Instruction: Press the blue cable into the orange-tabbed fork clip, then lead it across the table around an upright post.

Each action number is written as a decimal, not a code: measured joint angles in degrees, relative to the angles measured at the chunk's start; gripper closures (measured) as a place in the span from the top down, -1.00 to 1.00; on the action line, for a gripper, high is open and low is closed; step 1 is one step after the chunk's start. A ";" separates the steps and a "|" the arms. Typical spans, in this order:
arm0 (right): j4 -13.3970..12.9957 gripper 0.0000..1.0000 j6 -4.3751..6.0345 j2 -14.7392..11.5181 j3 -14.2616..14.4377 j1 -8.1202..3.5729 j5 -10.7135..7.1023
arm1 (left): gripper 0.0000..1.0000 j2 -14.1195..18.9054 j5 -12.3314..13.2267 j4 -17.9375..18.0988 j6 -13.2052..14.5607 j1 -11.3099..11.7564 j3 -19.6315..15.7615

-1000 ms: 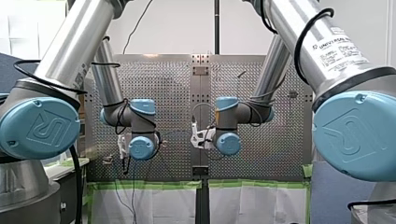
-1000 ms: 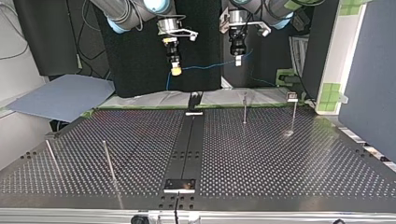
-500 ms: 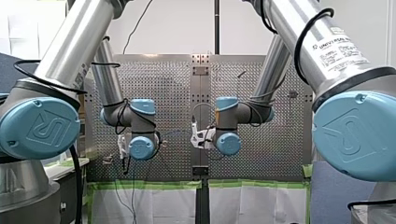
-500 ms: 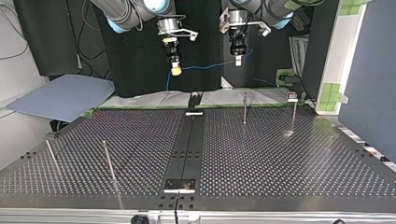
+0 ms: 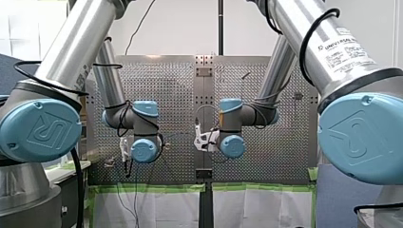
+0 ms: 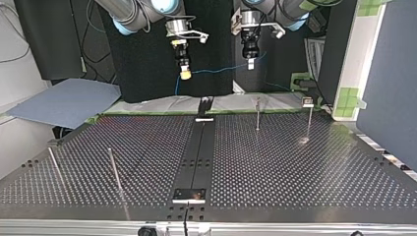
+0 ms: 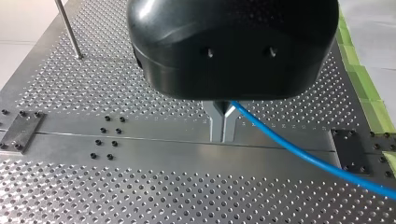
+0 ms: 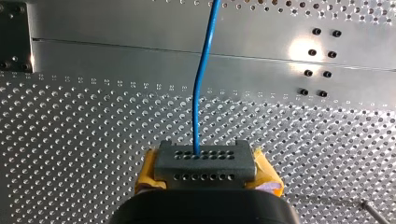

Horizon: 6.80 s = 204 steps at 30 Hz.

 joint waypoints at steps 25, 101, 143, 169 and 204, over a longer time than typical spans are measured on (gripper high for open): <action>0.00 -1.00 0.00 0.00 0.00 0.00 0.00 | -0.97 0.00 0.00 0.00 0.00 0.00 0.00; 3.90 -1.00 1.80 5.87 -2.50 1.94 2.06 | -0.97 -1.61 1.54 -14.30 0.51 -0.34 7.31; 6.73 -1.00 6.00 6.66 -13.29 1.14 -4.50 | -0.97 3.15 8.88 -4.50 -8.58 13.34 3.12; 5.11 -1.00 6.07 20.15 -19.83 0.72 -5.24 | -0.97 -9.87 9.58 5.71 -8.27 18.17 4.37; 11.55 -1.00 4.18 29.16 -26.28 -1.82 -5.44 | -0.97 -28.36 10.24 6.31 -10.96 21.48 13.26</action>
